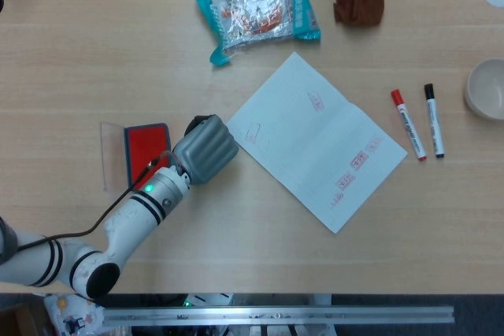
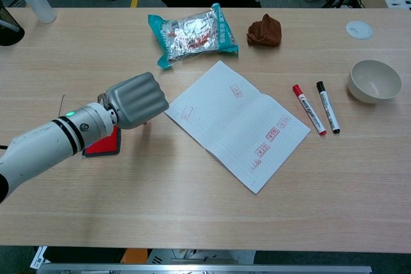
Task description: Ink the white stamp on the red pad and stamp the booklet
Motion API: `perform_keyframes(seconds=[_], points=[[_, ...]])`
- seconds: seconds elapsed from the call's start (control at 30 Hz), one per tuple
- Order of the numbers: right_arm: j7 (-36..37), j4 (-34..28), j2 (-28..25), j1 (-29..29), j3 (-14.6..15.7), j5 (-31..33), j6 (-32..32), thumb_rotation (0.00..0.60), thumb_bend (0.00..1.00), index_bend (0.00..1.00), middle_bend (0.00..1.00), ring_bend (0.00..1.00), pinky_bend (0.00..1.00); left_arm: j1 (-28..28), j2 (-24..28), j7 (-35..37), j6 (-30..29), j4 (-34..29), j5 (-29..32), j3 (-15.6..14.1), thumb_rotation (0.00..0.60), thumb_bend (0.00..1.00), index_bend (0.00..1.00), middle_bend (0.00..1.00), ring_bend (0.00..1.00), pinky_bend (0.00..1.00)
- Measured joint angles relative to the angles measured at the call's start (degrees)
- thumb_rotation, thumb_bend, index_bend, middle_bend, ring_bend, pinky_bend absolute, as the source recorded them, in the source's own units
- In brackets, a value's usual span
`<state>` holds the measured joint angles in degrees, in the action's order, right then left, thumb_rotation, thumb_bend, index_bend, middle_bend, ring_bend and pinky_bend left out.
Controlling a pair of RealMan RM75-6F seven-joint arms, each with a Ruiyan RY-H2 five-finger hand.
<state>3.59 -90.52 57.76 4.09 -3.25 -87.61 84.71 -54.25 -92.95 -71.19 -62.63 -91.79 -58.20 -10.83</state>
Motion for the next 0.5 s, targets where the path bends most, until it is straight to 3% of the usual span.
perform_keyframes(seconds=[0.5], points=[[1.0, 0.9, -0.1, -0.6, 0.1, 0.4, 0.7, 0.6, 0.2, 0.24, 0.36, 0.29, 0.3, 2.1, -4.5, -1.3, 1.3, 4.7, 0.8, 1.5, 0.6, 0.27, 0.58, 1.0, 1.0, 1.0]])
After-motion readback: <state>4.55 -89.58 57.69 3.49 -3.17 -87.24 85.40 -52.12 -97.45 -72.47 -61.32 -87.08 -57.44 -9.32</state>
